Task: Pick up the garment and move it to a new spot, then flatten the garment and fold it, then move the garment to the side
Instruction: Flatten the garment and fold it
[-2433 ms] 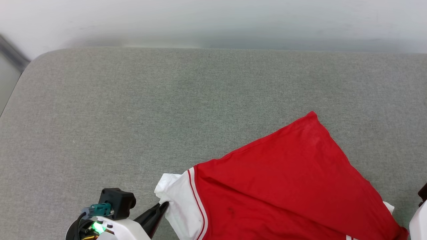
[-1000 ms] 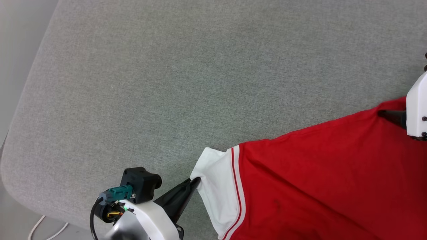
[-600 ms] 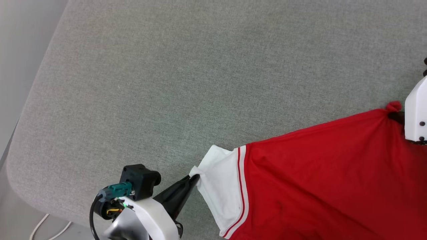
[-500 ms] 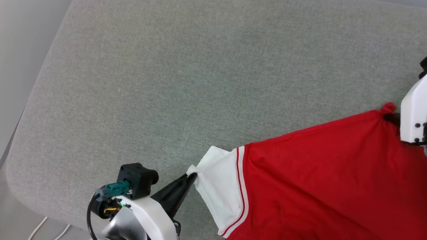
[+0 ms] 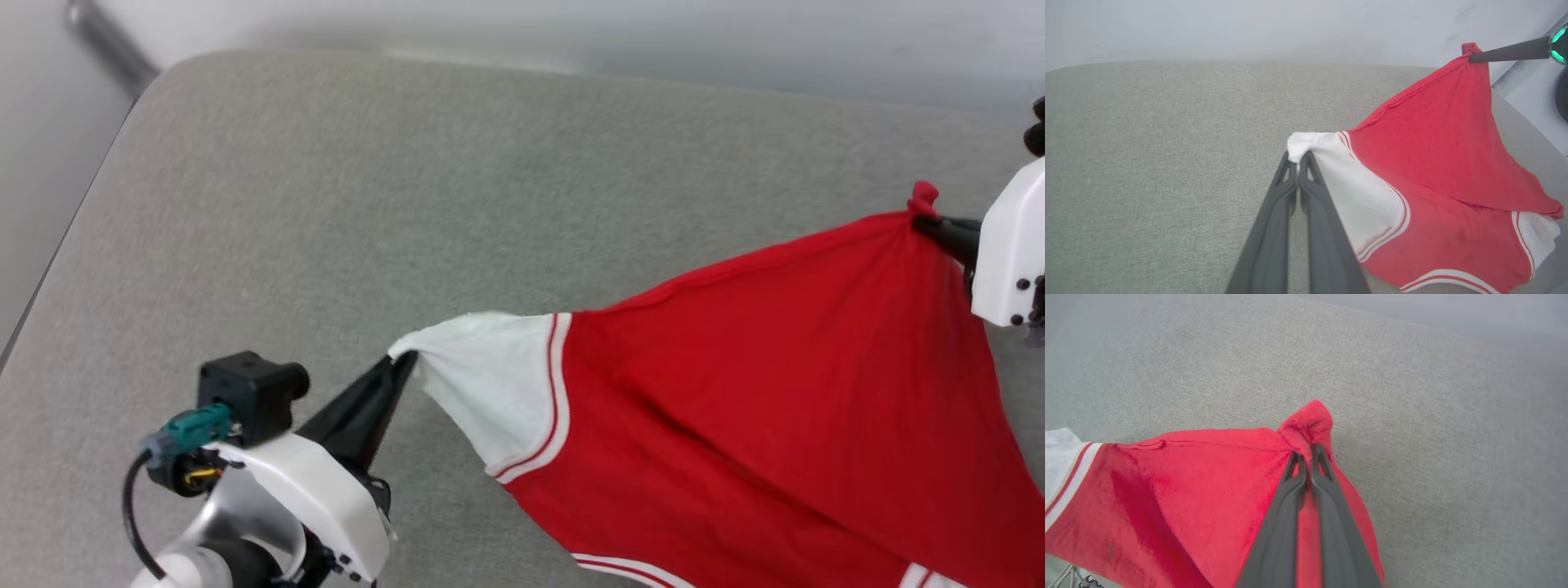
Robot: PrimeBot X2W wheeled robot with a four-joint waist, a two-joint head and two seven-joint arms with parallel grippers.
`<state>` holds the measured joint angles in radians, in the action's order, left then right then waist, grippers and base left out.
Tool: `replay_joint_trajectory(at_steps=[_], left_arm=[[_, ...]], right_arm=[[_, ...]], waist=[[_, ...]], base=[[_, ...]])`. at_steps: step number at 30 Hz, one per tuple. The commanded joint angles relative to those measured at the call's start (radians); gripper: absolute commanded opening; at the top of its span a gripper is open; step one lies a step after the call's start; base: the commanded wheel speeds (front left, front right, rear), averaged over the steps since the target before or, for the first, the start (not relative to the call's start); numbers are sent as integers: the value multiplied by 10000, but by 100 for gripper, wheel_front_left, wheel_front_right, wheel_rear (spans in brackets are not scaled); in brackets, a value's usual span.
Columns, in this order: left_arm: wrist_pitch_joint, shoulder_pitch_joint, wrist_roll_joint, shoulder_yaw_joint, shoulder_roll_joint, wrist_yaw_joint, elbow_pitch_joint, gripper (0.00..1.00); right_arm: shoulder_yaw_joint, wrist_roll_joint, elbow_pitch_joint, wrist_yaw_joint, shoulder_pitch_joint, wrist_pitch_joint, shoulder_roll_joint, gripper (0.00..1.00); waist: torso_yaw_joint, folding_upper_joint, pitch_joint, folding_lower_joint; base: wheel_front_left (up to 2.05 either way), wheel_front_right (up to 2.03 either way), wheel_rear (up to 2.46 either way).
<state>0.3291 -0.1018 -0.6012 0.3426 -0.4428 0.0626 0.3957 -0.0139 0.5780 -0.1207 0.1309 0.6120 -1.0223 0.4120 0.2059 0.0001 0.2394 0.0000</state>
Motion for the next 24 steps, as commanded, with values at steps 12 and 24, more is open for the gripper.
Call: replay_joint_trajectory(at_steps=[12, 24], left_arm=[[-238, -757, 345, -1067, -319, 639, 809, 0], [-523, -2405, 924, -2399, -650, 1339, 1610, 0]], right_arm=[[237, 688, 1984, -4, 31, 468, 453, 0], [568, 1066, 3866, -4, 356, 714, 717, 0]], waist=[[-1418, -1, -1361, 0], [-2269, -1, -2011, 0]], base=[[0, 0, 0], [0, 0, 0]])
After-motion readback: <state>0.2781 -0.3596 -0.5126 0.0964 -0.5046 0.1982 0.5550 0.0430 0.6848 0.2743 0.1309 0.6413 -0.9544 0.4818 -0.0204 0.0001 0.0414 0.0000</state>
